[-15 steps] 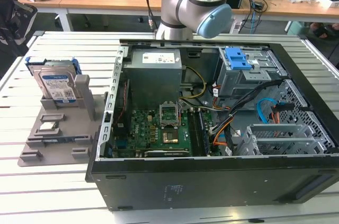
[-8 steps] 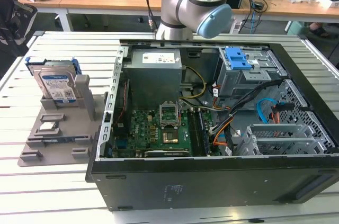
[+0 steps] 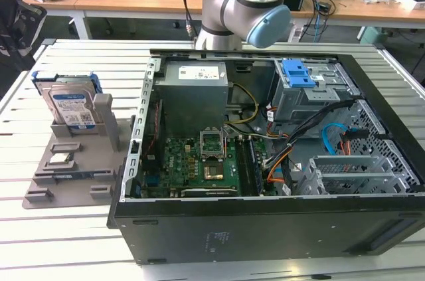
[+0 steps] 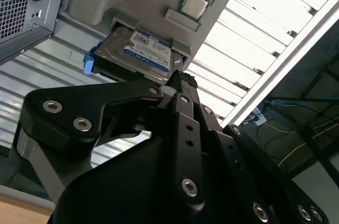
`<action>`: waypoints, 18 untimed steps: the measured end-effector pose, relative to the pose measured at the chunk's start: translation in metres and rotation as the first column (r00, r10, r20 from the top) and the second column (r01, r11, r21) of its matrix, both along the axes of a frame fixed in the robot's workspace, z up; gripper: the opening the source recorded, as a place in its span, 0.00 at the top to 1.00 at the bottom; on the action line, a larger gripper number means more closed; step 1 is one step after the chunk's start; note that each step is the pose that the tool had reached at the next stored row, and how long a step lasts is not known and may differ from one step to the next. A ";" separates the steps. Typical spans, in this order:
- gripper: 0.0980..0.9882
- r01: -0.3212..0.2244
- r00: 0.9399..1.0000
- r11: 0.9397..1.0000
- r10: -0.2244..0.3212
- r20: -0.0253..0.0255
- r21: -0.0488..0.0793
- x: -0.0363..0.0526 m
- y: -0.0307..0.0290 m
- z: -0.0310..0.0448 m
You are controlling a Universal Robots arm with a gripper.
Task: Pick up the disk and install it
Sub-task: 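Pick up the disk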
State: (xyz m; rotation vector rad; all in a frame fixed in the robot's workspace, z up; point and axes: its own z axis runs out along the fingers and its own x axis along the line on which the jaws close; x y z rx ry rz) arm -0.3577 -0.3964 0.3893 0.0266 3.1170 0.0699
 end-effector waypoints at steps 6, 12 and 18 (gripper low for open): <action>1.00 -0.083 0.997 0.997 0.083 0.000 0.000 0.0000 0.0000 0.0000; 1.00 -0.167 0.986 0.986 0.167 0.000 0.000 0.0000 0.0000 0.0000; 1.00 -0.278 0.961 0.961 0.278 0.000 0.000 0.0000 0.0000 0.0000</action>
